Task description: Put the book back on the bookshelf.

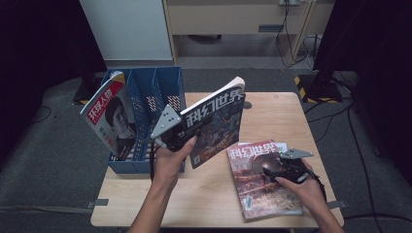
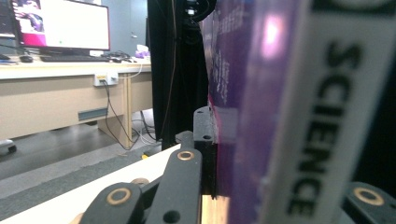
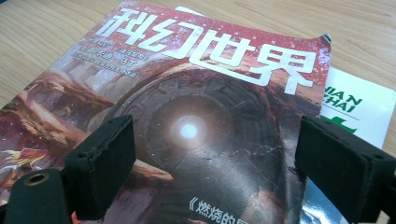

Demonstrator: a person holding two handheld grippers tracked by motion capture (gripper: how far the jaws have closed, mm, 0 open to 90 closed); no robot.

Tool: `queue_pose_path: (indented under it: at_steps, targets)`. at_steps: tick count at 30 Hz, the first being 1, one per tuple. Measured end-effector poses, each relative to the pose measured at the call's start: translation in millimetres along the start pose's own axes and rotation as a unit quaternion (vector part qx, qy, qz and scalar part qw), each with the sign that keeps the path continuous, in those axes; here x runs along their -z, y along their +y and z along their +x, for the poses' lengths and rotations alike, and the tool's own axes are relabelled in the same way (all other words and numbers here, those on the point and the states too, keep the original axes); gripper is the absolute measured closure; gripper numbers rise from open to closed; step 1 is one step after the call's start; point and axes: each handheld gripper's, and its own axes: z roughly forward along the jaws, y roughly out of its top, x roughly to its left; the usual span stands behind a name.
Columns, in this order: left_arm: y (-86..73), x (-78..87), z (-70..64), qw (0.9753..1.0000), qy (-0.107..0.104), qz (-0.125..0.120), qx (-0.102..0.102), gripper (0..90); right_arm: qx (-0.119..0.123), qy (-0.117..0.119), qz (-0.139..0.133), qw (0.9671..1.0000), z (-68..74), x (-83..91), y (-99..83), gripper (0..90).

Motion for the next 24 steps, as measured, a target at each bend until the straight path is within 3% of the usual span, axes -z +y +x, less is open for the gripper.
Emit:
queue_pose_path:
  at_steps: [10,24]
  targets:
    - [8.4,29.1,18.6,0.9996,0.027,-0.008,0.004,82.2,0.007,-0.008,-0.001,0.9999,0.1,-0.8,-0.2,12.7]
    - [10.1,55.6,38.2,0.9983,0.057,-0.008,0.004,82.2,0.013,-0.015,0.014,0.9997,0.9,-5.8,-2.3,11.3]
